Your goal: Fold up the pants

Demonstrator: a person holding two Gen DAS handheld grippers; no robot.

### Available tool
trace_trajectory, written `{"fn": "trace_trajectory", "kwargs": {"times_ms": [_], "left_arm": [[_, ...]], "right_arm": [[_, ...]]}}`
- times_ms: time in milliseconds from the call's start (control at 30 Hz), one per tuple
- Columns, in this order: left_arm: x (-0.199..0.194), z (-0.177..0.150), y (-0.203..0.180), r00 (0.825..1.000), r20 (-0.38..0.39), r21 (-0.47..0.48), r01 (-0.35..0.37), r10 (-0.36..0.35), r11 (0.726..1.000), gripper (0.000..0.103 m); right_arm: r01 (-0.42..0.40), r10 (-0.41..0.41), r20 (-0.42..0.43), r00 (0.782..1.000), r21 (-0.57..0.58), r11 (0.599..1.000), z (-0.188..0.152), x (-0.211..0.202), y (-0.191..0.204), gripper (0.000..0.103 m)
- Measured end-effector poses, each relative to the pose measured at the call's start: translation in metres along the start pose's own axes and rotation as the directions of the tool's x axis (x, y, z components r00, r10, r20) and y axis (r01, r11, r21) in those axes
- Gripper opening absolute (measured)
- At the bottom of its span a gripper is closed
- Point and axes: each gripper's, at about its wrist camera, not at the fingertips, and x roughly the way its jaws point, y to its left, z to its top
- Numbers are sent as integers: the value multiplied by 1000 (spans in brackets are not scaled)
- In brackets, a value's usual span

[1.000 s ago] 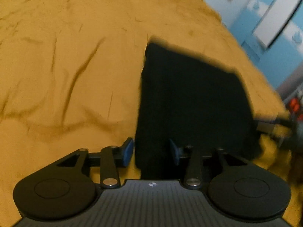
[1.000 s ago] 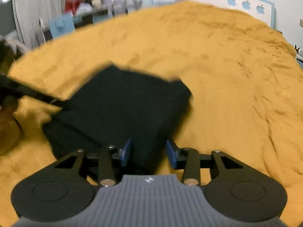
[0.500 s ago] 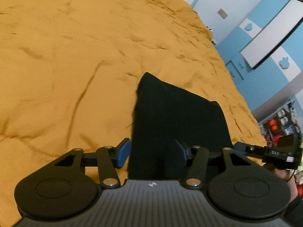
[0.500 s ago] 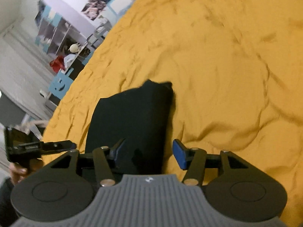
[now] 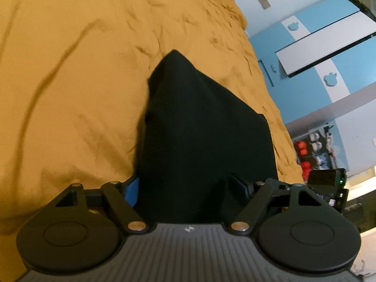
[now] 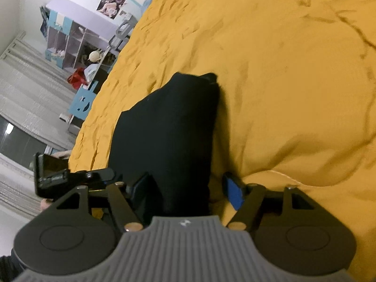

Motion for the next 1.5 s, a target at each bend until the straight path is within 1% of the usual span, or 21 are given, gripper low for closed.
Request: {"fn": "trace_trajectory", "kwargs": {"times_ms": [67, 167, 333, 400, 467, 500, 533, 567, 600, 633, 667, 733, 833, 933, 1100, 1167, 1233, 1300, 1367, 1433, 1500], "left_arm": [[5, 3, 2, 1000, -8, 2, 28, -28, 1000, 93], [12, 5, 0, 998, -18, 24, 59, -59, 998, 102], [20, 2, -9, 993, -40, 88, 114, -111, 989, 103], [21, 1, -10, 993, -40, 95, 113, -109, 989, 103], [20, 1, -9, 993, -35, 92, 116, -113, 989, 103], [19, 2, -10, 993, -34, 88, 113, -110, 990, 103], [16, 2, -9, 995, -29, 85, 102, -100, 991, 89], [12, 1, -10, 997, -22, 83, 73, -72, 994, 75], [9, 2, -10, 999, -15, 81, 34, -33, 996, 51], [5, 1, -8, 999, -15, 68, 37, -36, 997, 44], [1, 1, -8, 999, -15, 55, 47, -46, 997, 41], [-7, -1, -14, 999, -7, 65, 36, -36, 997, 37], [-16, -5, -33, 1000, 9, 104, -3, 2, 995, 34], [-30, -10, -56, 999, 33, 124, -3, -1, 992, 34], [-54, -21, -101, 995, 72, 145, 56, -67, 988, 34], [-56, -28, -124, 992, 69, 148, 95, -107, 984, 34], [-48, -35, -144, 988, 47, 160, 136, -145, 978, 34], [-32, -45, -169, 982, 15, 181, 184, -190, 966, 34], [-11, -57, -196, 975, -20, 208, 222, -222, 953, 34], [18, -67, -220, 967, -62, 219, 254, -247, 942, 34], [54, -77, -242, 956, -103, 215, 291, -274, 932, 34]], "right_arm": [[-16, 16, -4, 1000, -1, 1000, 0, 6, 0, 66], [-43, 43, -3, 999, 5, 999, 1, 18, -1, 67], [-82, 82, 8, 997, 5, 997, 0, 34, -1, 67], [-84, 84, 14, 996, -9, 996, -2, 38, 4, 66], [-77, 78, 19, 997, -27, 997, -3, 43, 8, 56], [-74, 75, 23, 997, -31, 997, -3, 42, 9, 46], [-84, 84, 26, 996, -21, 996, -2, 41, 9, 39], [-96, 97, 28, 995, -17, 995, -3, 38, 7, 37], [-104, 105, 29, 994, -20, 994, -2, 36, 7, 34], [-105, 105, 31, 994, -26, 994, 0, 33, 9, 30], [-105, 106, 31, 994, -31, 994, 0, 32, 11, 30], [-114, 115, 31, 993, -40, 993, 0, 29, 15, 28], [-130, 131, 34, 991, -48, 990, 1, 23, 21, 26], [-148, 150, 42, 988, -56, 987, 2, 8, 30, 25], [-184, 192, 98, 977, -85, 979, 0, -47, 54, 25], [-181, 194, 130, 972, -104, 978, -4, -76, 63, 25], [-170, 187, 170, 968, -110, 979, -12, -113, 67, 25], [-148, 170, 202, 965, -119, 982, -21, -152, 67, 25], [-112, 135, 219, 966, -115, 987, -33, -193, 63, 25], [-59, 79, 232, 969, -94, 994, -45, -234, 52, 25], [-7, 17, 251, 968, -40, 999, -54, -275, 35, 25]]}}
